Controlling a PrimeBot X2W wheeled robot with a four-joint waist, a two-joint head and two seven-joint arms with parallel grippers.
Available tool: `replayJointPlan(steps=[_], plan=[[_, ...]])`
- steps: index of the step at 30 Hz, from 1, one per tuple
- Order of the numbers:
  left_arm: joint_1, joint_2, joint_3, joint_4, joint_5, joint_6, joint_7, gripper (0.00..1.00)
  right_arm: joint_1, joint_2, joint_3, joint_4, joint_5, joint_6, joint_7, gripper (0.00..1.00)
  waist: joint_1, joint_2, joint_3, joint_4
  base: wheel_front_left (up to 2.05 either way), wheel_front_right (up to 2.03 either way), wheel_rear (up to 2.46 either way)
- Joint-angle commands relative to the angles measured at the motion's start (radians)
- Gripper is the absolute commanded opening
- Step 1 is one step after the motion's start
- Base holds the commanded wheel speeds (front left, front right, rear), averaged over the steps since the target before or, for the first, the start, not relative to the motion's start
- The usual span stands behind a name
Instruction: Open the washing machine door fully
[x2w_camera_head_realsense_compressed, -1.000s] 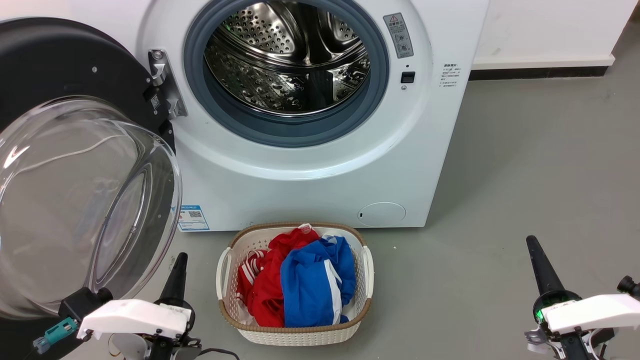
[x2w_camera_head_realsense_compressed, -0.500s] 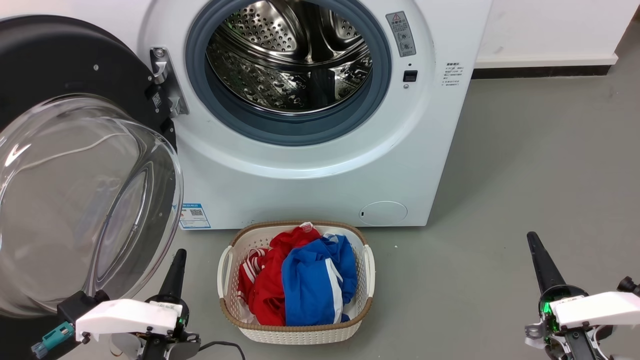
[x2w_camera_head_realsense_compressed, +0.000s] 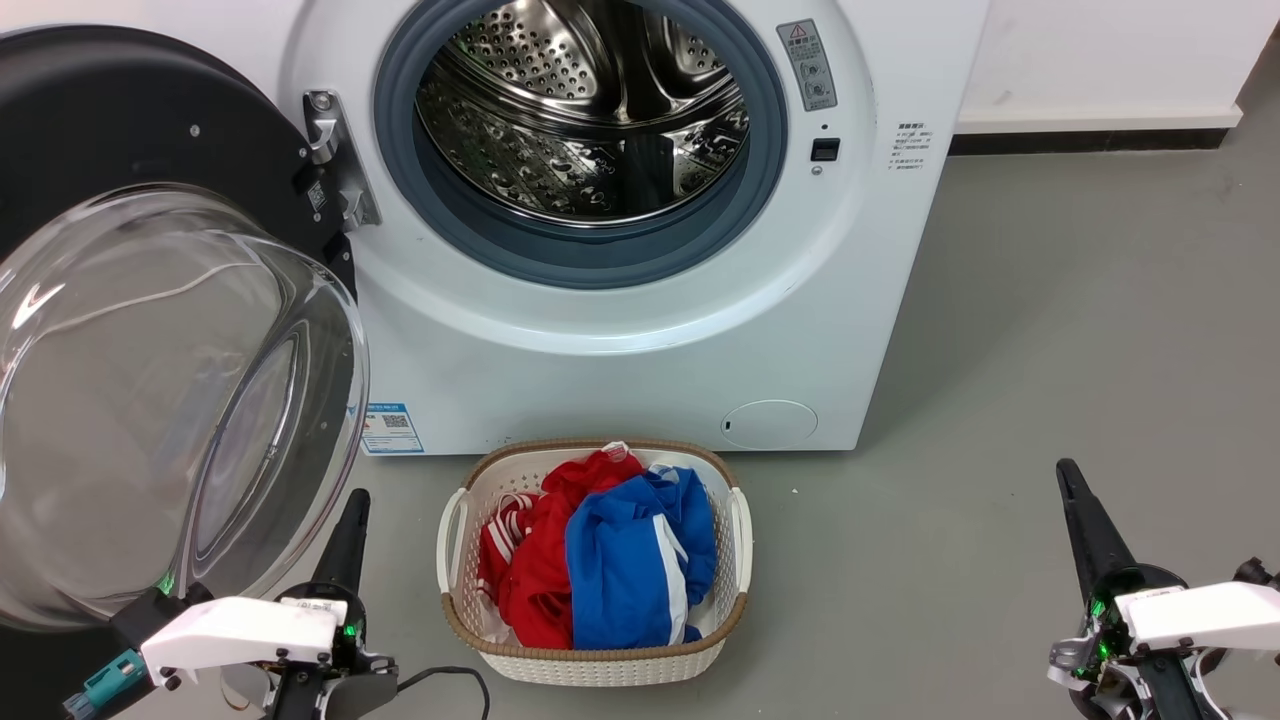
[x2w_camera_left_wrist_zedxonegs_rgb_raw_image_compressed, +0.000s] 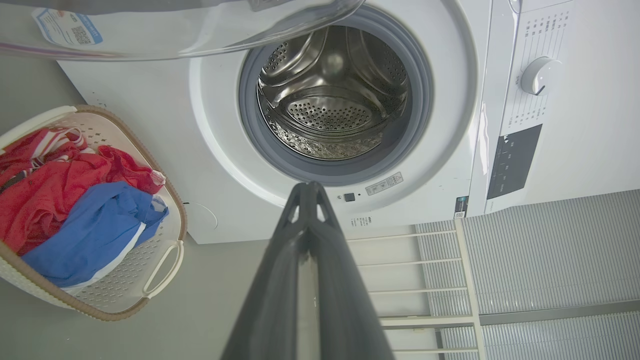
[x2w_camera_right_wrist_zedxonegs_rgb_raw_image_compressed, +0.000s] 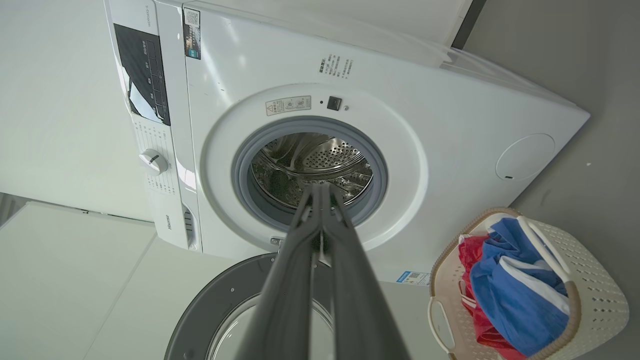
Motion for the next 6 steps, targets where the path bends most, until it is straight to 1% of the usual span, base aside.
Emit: replayJointPlan(steps=[1,6], plan=[[-0.019,-0.002,0.008,0.000,-0.015,-0.011,0.006,0.00,-0.021,0.000,-0.002,0.000,0.020,0.000,0.006,0.00,-0.0001,0.0000,0.000,0.000,0.00,0.00,0.00],[-0.021,-0.010,0.020,0.004,-0.047,-0.022,0.014,0.00,-0.024,0.001,-0.003,0.007,0.062,0.000,0.008,0.00,-0.0001,0.0000,0.002,0.002,0.00,0.00,0.00]])
